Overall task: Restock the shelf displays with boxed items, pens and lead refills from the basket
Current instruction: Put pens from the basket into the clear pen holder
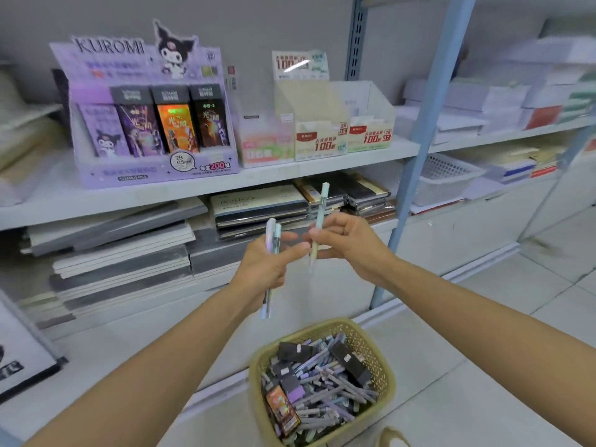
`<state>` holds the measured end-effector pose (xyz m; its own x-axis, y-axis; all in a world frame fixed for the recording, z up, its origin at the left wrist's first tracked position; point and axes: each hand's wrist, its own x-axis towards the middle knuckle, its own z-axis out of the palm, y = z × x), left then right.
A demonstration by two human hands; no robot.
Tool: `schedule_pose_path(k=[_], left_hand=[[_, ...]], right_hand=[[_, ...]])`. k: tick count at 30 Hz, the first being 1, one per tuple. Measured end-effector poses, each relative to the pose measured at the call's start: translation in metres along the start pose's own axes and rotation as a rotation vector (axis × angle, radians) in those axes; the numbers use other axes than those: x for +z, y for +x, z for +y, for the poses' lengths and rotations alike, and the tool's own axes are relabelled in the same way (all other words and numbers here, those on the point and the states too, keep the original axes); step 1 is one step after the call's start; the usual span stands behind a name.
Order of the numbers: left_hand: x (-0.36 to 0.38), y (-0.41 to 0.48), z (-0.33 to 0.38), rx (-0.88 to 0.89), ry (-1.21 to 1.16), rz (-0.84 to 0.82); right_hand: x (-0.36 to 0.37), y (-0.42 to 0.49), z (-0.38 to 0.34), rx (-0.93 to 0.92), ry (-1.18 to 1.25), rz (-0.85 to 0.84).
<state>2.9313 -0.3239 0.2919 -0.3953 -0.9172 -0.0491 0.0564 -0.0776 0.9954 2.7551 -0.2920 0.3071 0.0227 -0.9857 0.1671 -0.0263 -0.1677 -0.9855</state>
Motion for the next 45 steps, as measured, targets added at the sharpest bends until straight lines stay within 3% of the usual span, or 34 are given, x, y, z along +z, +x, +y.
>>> schedule_pose_path(k=[4,12,17,20,23,26,30,34,40,45], left_hand=[[0.000,-0.007,0.037,0.049,0.065,-0.042],[-0.011,-0.009,0.077,0.252,0.174,0.053],[-0.021,0.003,0.099,0.334,0.149,0.118],[-0.035,0.018,0.120,0.414,0.166,0.124],[-0.056,0.036,0.138,0.475,0.201,0.223],[-0.072,0.050,0.146,0.515,0.281,0.304],[-0.081,0.057,0.144,0.537,0.382,0.299],[-0.085,0.069,0.141,0.559,0.502,0.309],[-0.090,0.092,0.152,0.472,0.388,0.345],[-0.092,0.099,0.175,0.253,-0.032,0.193]], right_hand=[[0.012,0.011,-0.039,-0.073,0.059,0.065],[0.015,0.040,-0.097,-0.267,0.091,0.160],[0.014,0.067,-0.124,-0.350,-0.048,0.076],[0.013,0.093,-0.149,-0.433,-0.044,0.109],[0.007,0.125,-0.176,-0.518,0.017,0.202],[0.008,0.154,-0.177,-0.568,-0.114,0.264],[0.013,0.170,-0.151,-0.494,-0.354,0.132],[0.006,0.176,-0.145,-0.490,-0.365,0.075],[-0.005,0.177,-0.154,-0.465,-0.365,-0.046],[-0.001,0.202,-0.176,-0.502,-0.170,0.143]])
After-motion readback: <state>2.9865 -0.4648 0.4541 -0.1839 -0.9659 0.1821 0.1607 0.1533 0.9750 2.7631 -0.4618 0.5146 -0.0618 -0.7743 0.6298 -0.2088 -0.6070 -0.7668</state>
